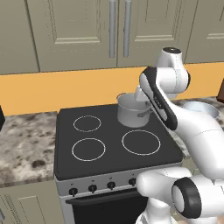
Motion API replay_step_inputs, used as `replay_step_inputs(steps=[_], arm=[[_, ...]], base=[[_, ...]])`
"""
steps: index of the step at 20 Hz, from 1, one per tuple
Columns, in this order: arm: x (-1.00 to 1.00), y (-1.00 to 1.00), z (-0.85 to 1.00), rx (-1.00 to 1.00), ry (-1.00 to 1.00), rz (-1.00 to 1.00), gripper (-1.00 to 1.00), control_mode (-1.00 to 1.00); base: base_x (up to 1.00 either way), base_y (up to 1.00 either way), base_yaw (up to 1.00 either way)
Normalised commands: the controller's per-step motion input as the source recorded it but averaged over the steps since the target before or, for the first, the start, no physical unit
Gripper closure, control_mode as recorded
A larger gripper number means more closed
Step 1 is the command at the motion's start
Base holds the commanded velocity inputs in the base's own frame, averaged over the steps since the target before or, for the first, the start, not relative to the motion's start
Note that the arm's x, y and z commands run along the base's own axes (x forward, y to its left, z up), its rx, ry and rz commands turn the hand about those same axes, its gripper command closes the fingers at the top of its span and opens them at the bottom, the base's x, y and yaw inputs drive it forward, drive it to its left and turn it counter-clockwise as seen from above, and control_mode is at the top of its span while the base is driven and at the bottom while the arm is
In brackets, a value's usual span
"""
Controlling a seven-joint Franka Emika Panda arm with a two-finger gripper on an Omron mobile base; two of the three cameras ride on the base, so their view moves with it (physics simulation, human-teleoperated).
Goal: Open the cabinet and move the ladle to the pot. Then close the cabinet.
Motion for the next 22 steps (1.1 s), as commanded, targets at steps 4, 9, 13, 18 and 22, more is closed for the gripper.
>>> replay_step_inputs(steps=[4, 9, 13, 18, 22], arm=[[-0.30, 0.05, 0.01, 0.00, -0.14, 0.00, -1.00, -1.00], [-0.47, 0.09, 0.22, 0.00, -0.52, 0.00, -1.00, -1.00], [-0.27, 0.08, 0.59, 0.00, -0.46, 0.00, -1.00, -1.00], [-0.11, 0.09, 0.82, 0.00, -0.31, 0.00, -1.00, -1.00], [-0.13, 0.11, 0.83, 0.00, -0.24, 0.00, -1.00, -1.00]], base=[[0.00, 0.00, 0.00], [0.00, 0.00, 0.00], [0.00, 0.00, 0.00], [0.00, 0.00, 0.00], [0.00, 0.00, 0.00]])
